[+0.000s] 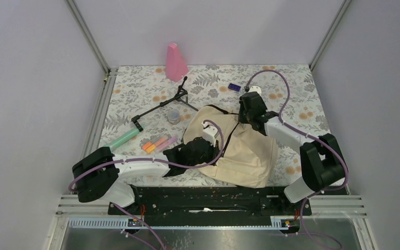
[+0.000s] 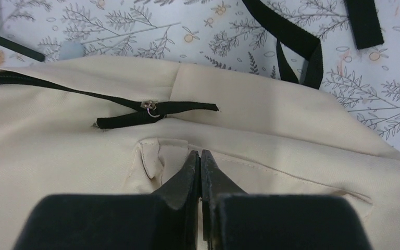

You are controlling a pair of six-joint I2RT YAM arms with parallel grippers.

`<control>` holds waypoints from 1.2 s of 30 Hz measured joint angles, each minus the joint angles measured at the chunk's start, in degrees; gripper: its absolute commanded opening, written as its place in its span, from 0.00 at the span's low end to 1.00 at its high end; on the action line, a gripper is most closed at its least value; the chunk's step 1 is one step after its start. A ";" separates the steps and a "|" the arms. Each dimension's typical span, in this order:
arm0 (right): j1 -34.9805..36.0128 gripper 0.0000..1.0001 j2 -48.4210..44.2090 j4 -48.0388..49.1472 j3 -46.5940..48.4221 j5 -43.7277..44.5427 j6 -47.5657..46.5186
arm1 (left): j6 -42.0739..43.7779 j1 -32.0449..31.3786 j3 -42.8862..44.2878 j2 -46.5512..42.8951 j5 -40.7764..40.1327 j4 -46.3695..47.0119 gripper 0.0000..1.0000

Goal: Pack the student bag
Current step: Unzip the student bag at the center of the board.

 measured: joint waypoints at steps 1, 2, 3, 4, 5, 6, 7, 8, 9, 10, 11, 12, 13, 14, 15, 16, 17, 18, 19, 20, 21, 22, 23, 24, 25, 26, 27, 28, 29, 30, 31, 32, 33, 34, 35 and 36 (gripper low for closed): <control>-0.13 0.00 0.92 -0.52 0.46 0.15 0.20 | -0.04 0.02 0.00 0.00 -0.09 0.09 0.00; -0.17 0.00 1.40 -0.92 0.81 0.17 0.33 | -0.04 0.02 0.00 -0.02 -0.13 0.17 0.00; -0.20 0.00 1.62 -1.40 1.16 0.17 0.42 | -0.07 0.02 0.00 -0.02 -0.15 0.22 0.00; -0.20 0.00 1.62 -1.73 1.38 0.15 0.39 | -0.15 0.02 0.00 -0.02 -0.13 0.22 0.00; -0.24 0.00 1.55 -2.01 1.57 0.11 0.37 | -0.28 0.02 0.00 -0.02 -0.13 0.20 0.00; -0.28 0.00 1.49 -2.19 1.64 0.02 0.35 | -0.42 0.02 0.00 -0.02 -0.13 0.17 0.00; -0.35 0.00 1.36 -2.40 1.64 -0.09 0.31 | -0.50 0.02 0.02 -0.02 -0.13 0.15 0.00; -0.42 0.00 1.09 -2.84 1.64 -0.28 0.15 | -0.61 0.02 0.02 -0.02 -0.13 0.09 0.00; -0.57 0.01 0.83 -3.06 1.64 -0.39 0.07 | -0.83 0.02 0.09 -0.02 -0.13 -0.15 0.03; -0.68 0.11 0.39 -3.67 1.75 -0.44 -0.17 | -1.03 0.02 0.24 -0.02 -0.17 -0.46 0.10; -0.83 0.24 -0.13 -4.15 1.90 -0.50 -0.39 | -1.31 0.00 0.57 -0.02 -0.20 -1.09 0.23; -0.96 0.37 -0.79 -4.98 2.25 -0.63 -0.74 | -1.51 0.00 1.01 -0.02 -0.26 -1.81 0.31; -1.11 0.48 -1.62 -5.68 2.60 -0.33 -1.31 | -1.70 0.00 1.53 -0.02 -0.26 -2.60 0.36; -1.55 0.55 -2.58 -6.12 2.99 -0.07 -1.81 | -1.77 -0.13 1.88 -0.09 -0.15 -3.52 0.41; -2.16 0.59 -3.56 -6.43 3.37 0.00 -2.01 | -1.86 -0.35 2.25 -0.22 -0.15 -4.68 0.46; -2.80 0.62 -5.03 -6.88 3.74 -0.09 -2.56 | -1.97 -0.55 2.67 -0.37 -0.17 -5.77 0.52; -3.17 0.65 -6.23 -7.19 3.82 -0.11 -2.51 | -1.86 -0.66 3.19 -0.46 -0.26 -6.78 0.56; -3.52 0.67 -7.72 -7.56 3.82 -0.24 -2.45 | -1.68 -0.79 3.80 -0.52 -0.37 -7.72 0.59; -3.76 0.68 -9.40 -8.09 3.80 -0.55 -2.27 | -1.51 -0.85 4.66 -0.59 -0.57 -8.81 0.62; -3.82 0.69 -11.17 -8.57 3.67 -0.98 -1.90 | -1.31 -0.85 5.79 -0.59 -0.85 -9.81 0.65; -3.82 0.70 -13.07 -8.90 3.32 -1.84 -1.42 | -1.09 -0.85 7.13 -0.59 -1.33 -10.82 0.66; -3.82 0.70 -14.58 -8.98 2.84 -2.51 -0.90 | -0.90 -0.85 8.59 -0.59 -2.03 -11.85 0.67; -3.82 0.70 -16.59 -9.14 1.97 -3.63 -0.17 | -0.63 -0.85 9.94 -0.57 -2.75 -12.66 0.68; -3.80 0.70 -18.14 -9.44 1.18 -4.50 0.59 | -0.46 -0.85 11.47 -0.50 -3.72 -13.51 0.68; -3.80 0.70 -19.56 -9.88 0.28 -5.42 1.31 | -0.37 -0.85 12.85 -0.37 -4.74 -14.23 0.69; -3.80 0.69 -20.92 -10.45 -0.76 -6.49 2.16 | -0.33 -0.81 13.75 -0.24 -5.49 -14.78 0.69; -3.76 0.69 -22.01 -10.84 -1.84 -7.39 2.91 | -0.24 -0.66 14.80 0.00 -6.45 -15.34 0.69; -3.76 0.68 -22.73 -11.41 -2.67 -8.17 3.56 | -0.24 -0.50 15.26 0.17 -7.04 -15.54 0.69; -3.69 0.68 -23.28 -12.00 -3.61 -9.03 4.28 | -0.24 -0.28 15.56 0.44 -7.43 -15.76 0.69; -3.58 0.67 -23.63 -12.61 -4.39 -9.53 4.83 | -0.26 0.00 15.78 0.83 -7.69 -15.98 0.69; -3.43 0.67 -23.89 -13.16 -5.18 -9.99 5.35 | -0.26 0.39 16.06 1.44 -7.82 -16.37 0.70; -3.28 0.67 -24.15 -13.64 -6.08 -10.49 5.86 | -0.28 0.76 16.26 2.23 -7.85 -16.70 0.72; -3.02 0.67 -24.41 -13.86 -7.04 -10.88 6.43 | -0.28 1.03 16.46 2.97 -7.82 -17.00 0.73; -2.78 0.67 -24.61 -14.12 -7.82 -11.06 6.84 | -0.28 1.27 16.76 3.87 -7.82 -17.40 0.74; -2.51 0.67 -24.72 -14.51 -8.41 -11.15 7.17 | -0.31 1.51 17.18 4.81 -7.80 -17.84 0.74; -2.16 0.67 -24.83 -14.91 -9.05 -11.37 7.65 | -0.31 1.70 17.73 6.10 -7.80 -18.14 0.74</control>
